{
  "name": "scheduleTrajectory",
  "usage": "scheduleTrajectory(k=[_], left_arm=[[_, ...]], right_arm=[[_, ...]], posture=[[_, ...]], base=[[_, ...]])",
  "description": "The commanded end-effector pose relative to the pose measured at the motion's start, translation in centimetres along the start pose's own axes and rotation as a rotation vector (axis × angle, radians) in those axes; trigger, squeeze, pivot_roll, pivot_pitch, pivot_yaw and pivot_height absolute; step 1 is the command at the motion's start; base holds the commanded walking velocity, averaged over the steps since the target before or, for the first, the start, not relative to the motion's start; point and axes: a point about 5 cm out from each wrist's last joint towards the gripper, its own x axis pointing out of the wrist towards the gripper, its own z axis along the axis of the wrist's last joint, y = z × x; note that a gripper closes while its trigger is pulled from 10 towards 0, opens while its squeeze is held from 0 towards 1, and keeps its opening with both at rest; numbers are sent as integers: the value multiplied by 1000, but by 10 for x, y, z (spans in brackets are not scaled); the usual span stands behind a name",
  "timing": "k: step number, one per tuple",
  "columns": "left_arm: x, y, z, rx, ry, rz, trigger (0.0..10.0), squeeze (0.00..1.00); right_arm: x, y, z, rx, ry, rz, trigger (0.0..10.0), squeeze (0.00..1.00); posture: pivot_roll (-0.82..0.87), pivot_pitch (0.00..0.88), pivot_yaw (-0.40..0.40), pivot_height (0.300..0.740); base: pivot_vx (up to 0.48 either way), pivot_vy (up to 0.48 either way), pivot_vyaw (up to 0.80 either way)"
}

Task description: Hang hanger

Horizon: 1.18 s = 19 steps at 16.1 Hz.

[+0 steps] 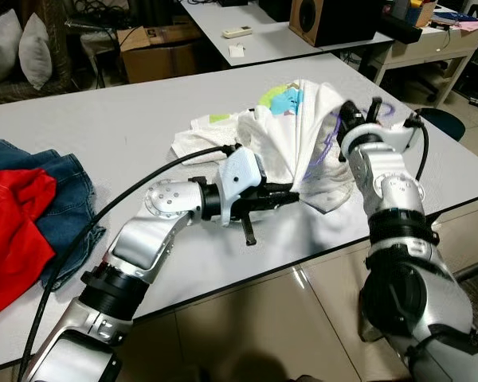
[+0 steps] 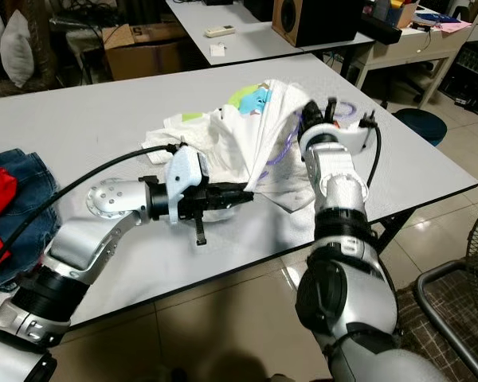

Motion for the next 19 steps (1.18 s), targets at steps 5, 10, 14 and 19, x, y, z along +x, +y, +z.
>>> scheduleTrajectory(k=[5, 10, 14, 19], left_arm=[[15, -25, 25, -70, -161, -183, 0, 0], [23, -14, 46, -165, -307, -108, 0, 0], [3, 27, 48, -108, -283, 141, 0, 0], [-28, 58, 51, -66, -229, 299, 0, 0]], right_arm=[[7, 10, 8, 2, -86, 23, 10000, 0], [11, 12, -27, -178, 32, 18, 10000, 0], [-1, -7, -49, -358, 196, 30, 10000, 0], [-30, 6, -30, -405, 260, 148, 10000, 0]], posture=[[-5, 0, -23, 740], [-4, 0, -23, 740], [-7, 0, -22, 740], [-21, 0, -8, 740]], base=[[0, 0, 0], [0, 0, 0], [0, 0, 0], [0, 0, 0]])
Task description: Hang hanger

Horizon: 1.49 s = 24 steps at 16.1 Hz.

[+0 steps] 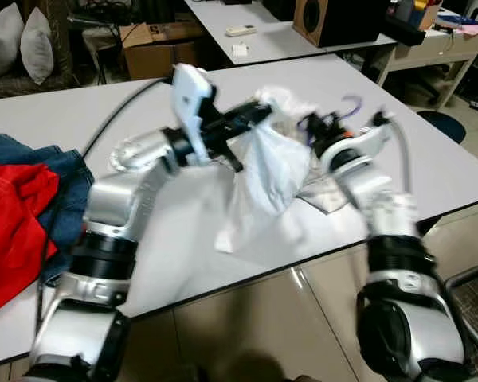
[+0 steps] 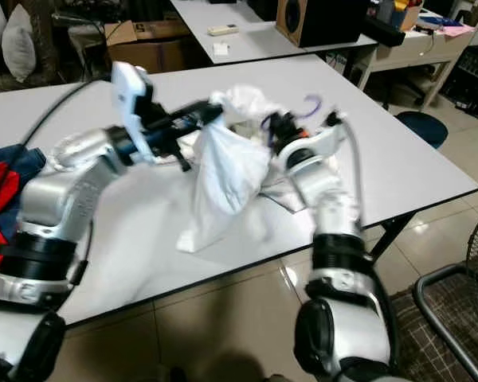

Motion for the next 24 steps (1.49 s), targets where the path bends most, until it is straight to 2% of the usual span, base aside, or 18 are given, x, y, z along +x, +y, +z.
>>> scheduleTrajectory(k=[1, 3, 5, 6, 7, 8, 9, 10, 11, 14, 15, 16, 17, 19, 21, 22, 23, 24], left_arm=[[4, -2, 6, 21, -6, -21, 0, 0], [17, -24, 3, -15, -9, -101, 314, 0], [31, -44, 4, -53, -22, -173, 0, 0], [35, -46, 1, -39, 8, -174, 549, 0], [35, -42, -4, -17, 46, -139, 10000, 0], [32, -33, -10, -16, 92, -98, 10000, 0], [26, -20, -15, 24, 166, -34, 10000, 1000], [17, -9, -19, 56, 237, 26, 10000, 1000], [8, -1, -17, 42, 254, 52, 10000, 1000], [-11, 5, -5, -54, 194, 53, 10000, 1000], [-16, 9, -3, -44, 189, 79, 10000, 1000], [-22, 10, -4, -50, 208, 91, 10000, 376], [-26, 10, -5, -69, 225, 94, 10000, 0], [-37, 12, -4, -160, 198, 151, 10000, 0], [-61, 26, -9, -310, 164, 382, 10000, 0], [-76, 24, -19, -384, 192, 447, 10000, 0], [-82, 22, -23, -383, 202, 498, 10000, 0], [-93, 18, -28, -319, 197, 638, 10000, 0]], right_arm=[[-5, 8, 1, -7, 17, 34, 10000, 0], [-16, 18, -1, 10, 37, 85, 10000, 0], [-18, 15, -3, 47, 29, 49, 10000, 0], [-17, 15, -1, 98, 12, 41, 10000, 0], [-17, 16, 1, 116, 4, 43, 10000, 0], [-18, 18, 3, 114, 2, 47, 10000, 0], [-20, 19, 4, 106, 2, 48, 10000, 0], [-21, 19, 6, 95, 2, 44, 10000, 0], [-23, 18, 7, 70, 1, 36, 10000, 0], [-31, 16, 14, 36, -15, 16, 10000, 0], [-33, 16, 16, 0, -13, 14, 10000, 0], [-35, 16, 17, -64, 3, 13, 10000, 0], [-37, 17, 18, -128, 14, 17, 10000, 0], [-42, 25, 21, -215, 13, 58, 10000, 0], [-57, 46, 22, -409, 37, 154, 10000, 0], [-68, 59, 26, -444, 25, 219, 10000, 0], [-75, 64, 29, -463, 23, 247, 10000, 0], [-86, 71, 33, -500, 37, 292, 10000, 0]], posture=[[-23, 0, -6, 740], [-28, 0, 0, 740], [-28, 0, 3, 740], [-28, 0, 6, 740], [-30, 0, 8, 740], [-31, 0, 10, 740], [-31, 0, 11, 740], [-31, 0, 12, 740], [-27, 0, 11, 740], [-15, 0, 4, 740], [-15, 0, 4, 740], [-8, 0, 8, 740], [-8, 0, 8, 740], [-19, 0, 28, 740], [-22, 0, 36, 740], [-14, 0, 29, 740], [0, 0, 19, 740], [13, 0, 9, 740]], base=[[0, 0, 0], [0, 0, 0], [0, 0, 0], [0, 0, 0], [0, 0, 0], [0, 0, 0], [0, 0, 0], [0, 0, 0], [0, 0, 0], [0, 0, 0], [0, 0, 0], [0, 0, 0], [0, 0, 0], [0, 0, 0], [0, 0, 800], [0, 0, 800], [0, 0, 800], [0, 0, 800]])
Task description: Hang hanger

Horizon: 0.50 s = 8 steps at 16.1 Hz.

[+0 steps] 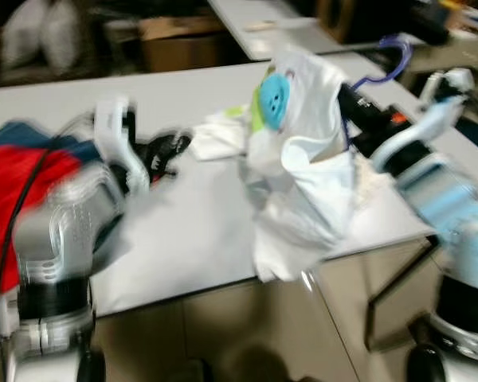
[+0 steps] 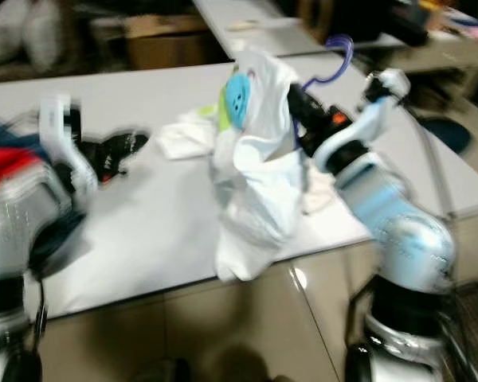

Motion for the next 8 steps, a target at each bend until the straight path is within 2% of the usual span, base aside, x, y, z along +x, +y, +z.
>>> scheduleTrajectory(k=[1, 2, 3, 4, 5, 6, 8], left_arm=[[-6, -3, 11, 51, -85, 84, 10000, 0], [-12, -4, 8, 45, -81, 128, 10000, 0], [-16, -8, 7, 48, -45, 112, 10000, 0], [-17, -9, 7, 53, -29, 92, 10000, 0], [-20, -18, 15, 86, -43, -88, 10000, 0], [-24, -19, 24, 94, -82, -141, 10000, 0], [-30, -20, 38, 106, -136, -152, 10000, 0]], right_arm=[[-9, 12, 8, -23, -2, 89, 10000, 0], [-18, 19, 13, -68, 24, 146, 10000, 0], [-26, 23, 15, -146, 67, 184, 10000, 0], [-29, 24, 16, -172, 79, 192, 10000, 0], [-37, 27, 23, -237, 91, 248, 10000, 0], [-43, 30, 29, -283, 95, 301, 10000, 0], [-50, 30, 37, -337, 108, 356, 10000, 0]], posture=[[17, 0, 3, 740], [16, 0, -1, 740], [9, 0, 2, 740], [9, 0, 2, 740], [10, 0, -3, 740], [13, 0, -5, 740], [30, 0, -18, 740]], base=[[0, 0, 800], [0, 0, 800], [0, 0, 800], [0, 0, 800], [0, 0, 531], [0, 0, 525], [0, 0, 562]])
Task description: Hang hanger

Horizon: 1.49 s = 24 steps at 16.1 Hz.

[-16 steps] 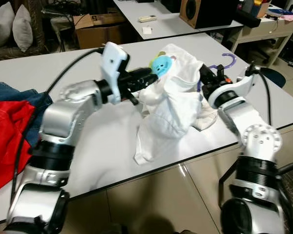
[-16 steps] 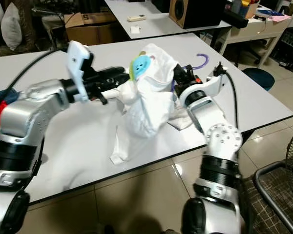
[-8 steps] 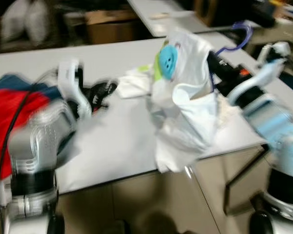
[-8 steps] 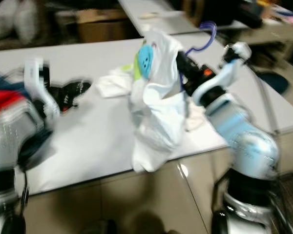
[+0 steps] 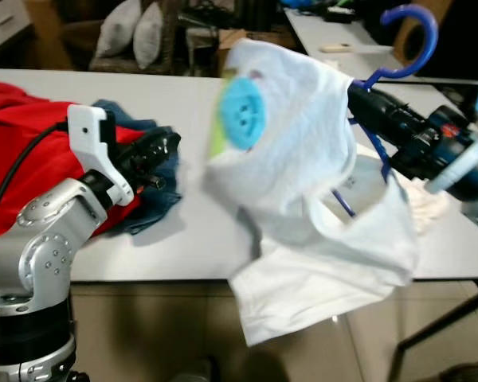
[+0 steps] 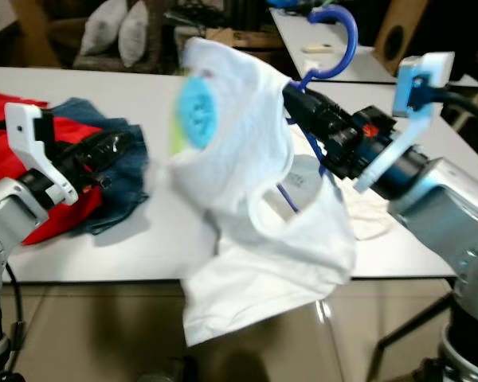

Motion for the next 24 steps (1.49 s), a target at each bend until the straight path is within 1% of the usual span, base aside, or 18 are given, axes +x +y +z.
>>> scheduleTrajectory(k=[1, 2, 4, 5, 6, 8, 24], left_arm=[[-6, -7, 20, 49, -49, -72, 10000, 0], [-19, -11, 36, 102, -48, -198, 10000, 0], [-30, -16, 37, 168, 25, -312, 10000, 0], [-33, -19, 33, 170, 68, -346, 10000, 0], [-32, -21, 27, 167, 90, -344, 10000, 0], [-32, -25, 22, 168, 119, -339, 10000, 0], [-32, -25, 22, 168, 119, -339, 10000, 0]], right_arm=[[-7, 1, 9, -54, -5, 32, 10000, 0], [-18, 6, 16, -140, 63, 109, 10000, 0], [-24, 14, 14, -213, 135, 205, 10000, 0], [-25, 18, 13, -222, 152, 247, 10000, 0], [-26, 26, 9, -211, 167, 310, 10000, 0], [-25, 28, 1, -196, 184, 346, 10000, 0], [-25, 28, 1, -196, 184, 346, 10000, 0]], posture=[[30, 0, -22, 740], [26, 0, -27, 740], [17, 0, -27, 740], [14, 0, -29, 740], [24, 0, -32, 740], [37, 0, -32, 740], [37, 0, -32, 740]], base=[[0, 0, 800], [0, 0, 800], [0, 0, 800], [0, 0, 800], [0, 0, 800], [0, 0, 800], [0, 0, 800]])
